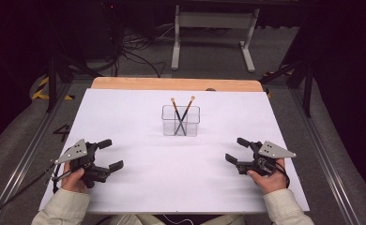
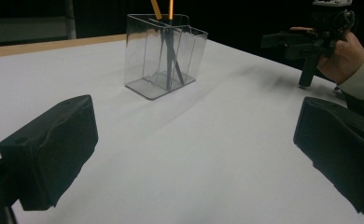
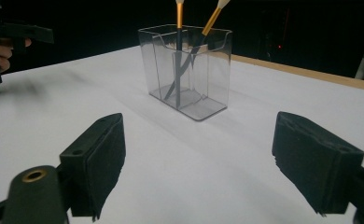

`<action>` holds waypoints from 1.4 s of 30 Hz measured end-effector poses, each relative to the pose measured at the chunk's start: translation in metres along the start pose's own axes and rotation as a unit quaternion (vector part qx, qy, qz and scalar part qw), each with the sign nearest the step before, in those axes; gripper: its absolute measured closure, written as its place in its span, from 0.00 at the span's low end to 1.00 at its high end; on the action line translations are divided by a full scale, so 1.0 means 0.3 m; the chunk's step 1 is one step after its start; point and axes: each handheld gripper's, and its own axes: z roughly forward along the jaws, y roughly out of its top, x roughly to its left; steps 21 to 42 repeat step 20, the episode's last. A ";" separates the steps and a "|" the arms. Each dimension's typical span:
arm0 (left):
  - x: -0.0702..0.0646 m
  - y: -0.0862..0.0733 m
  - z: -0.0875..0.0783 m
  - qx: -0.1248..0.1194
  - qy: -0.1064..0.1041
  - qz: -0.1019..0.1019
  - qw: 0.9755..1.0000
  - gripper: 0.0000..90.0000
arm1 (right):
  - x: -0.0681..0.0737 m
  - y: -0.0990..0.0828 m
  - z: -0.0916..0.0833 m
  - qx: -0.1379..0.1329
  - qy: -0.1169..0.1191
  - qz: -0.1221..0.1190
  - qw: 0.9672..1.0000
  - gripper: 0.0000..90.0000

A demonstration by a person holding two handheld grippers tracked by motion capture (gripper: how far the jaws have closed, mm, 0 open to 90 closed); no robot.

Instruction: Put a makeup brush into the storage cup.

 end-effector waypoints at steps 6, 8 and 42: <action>0.010 -0.015 0.002 -0.002 0.004 -0.006 1.000 0.00 | 0.000 -0.017 0.007 0.003 -0.001 0.008 1.000 0.20; 0.011 -0.017 0.005 -0.001 0.005 -0.005 1.000 0.00 | -0.001 -0.017 0.008 0.003 0.000 0.009 1.000 0.20; 0.009 -0.017 0.008 -0.005 0.009 -0.002 1.000 0.00 | 0.000 -0.010 0.005 0.004 0.000 0.014 1.000 0.19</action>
